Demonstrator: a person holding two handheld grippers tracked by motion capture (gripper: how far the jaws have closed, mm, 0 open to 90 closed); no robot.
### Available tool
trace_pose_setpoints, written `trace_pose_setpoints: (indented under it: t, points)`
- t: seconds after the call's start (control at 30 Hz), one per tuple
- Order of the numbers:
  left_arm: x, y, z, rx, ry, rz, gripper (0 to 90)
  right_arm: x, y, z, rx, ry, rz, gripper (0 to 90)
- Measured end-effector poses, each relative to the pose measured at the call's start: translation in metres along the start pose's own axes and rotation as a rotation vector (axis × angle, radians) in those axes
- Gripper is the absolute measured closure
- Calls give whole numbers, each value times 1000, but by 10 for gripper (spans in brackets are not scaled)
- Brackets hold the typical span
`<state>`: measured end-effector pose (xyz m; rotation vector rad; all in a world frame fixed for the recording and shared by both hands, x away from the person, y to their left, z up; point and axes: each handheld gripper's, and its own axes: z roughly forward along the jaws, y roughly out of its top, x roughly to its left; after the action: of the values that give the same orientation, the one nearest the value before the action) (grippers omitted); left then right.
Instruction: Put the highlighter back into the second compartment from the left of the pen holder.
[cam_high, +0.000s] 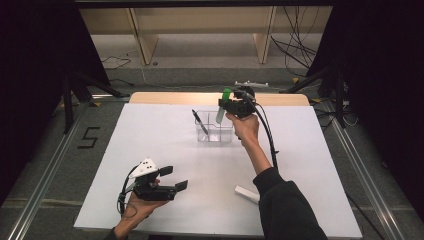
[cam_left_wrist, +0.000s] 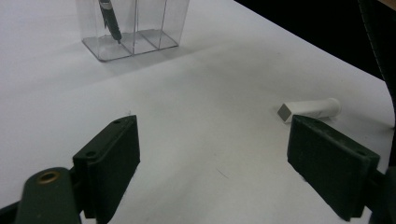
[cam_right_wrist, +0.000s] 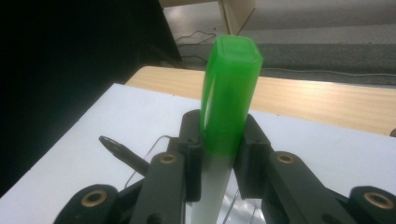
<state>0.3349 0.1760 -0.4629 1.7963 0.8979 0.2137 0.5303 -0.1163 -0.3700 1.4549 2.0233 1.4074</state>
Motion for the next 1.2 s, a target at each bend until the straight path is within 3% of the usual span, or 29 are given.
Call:
trace_pose_setpoints:
  t: [0.73, 0.77, 0.87, 0.93, 1.07, 1.2]
  points:
    - [2, 0, -1, -9, 2, 0, 169, 3, -9, 25, 74, -9, -22, 751]
    - [2, 0, -1, -7, 2, 1, 169, 3, -9, 26, 82, -6, -29, 733]
    - [2, 0, -1, -3, 2, 0, 169, 0, -8, 25, 93, 21, -11, 514]
    - [2, 0, -1, 0, 3, 4, 169, -3, -5, 20, 82, 15, -1, 428]
    - [2, 0, 0, -1, 3, 2, 169, -7, 0, 5, 76, -1, -11, 351]
    - [2, 0, 0, 1, 4, 3, 169, -7, -1, -15, 74, 6, -76, 329]
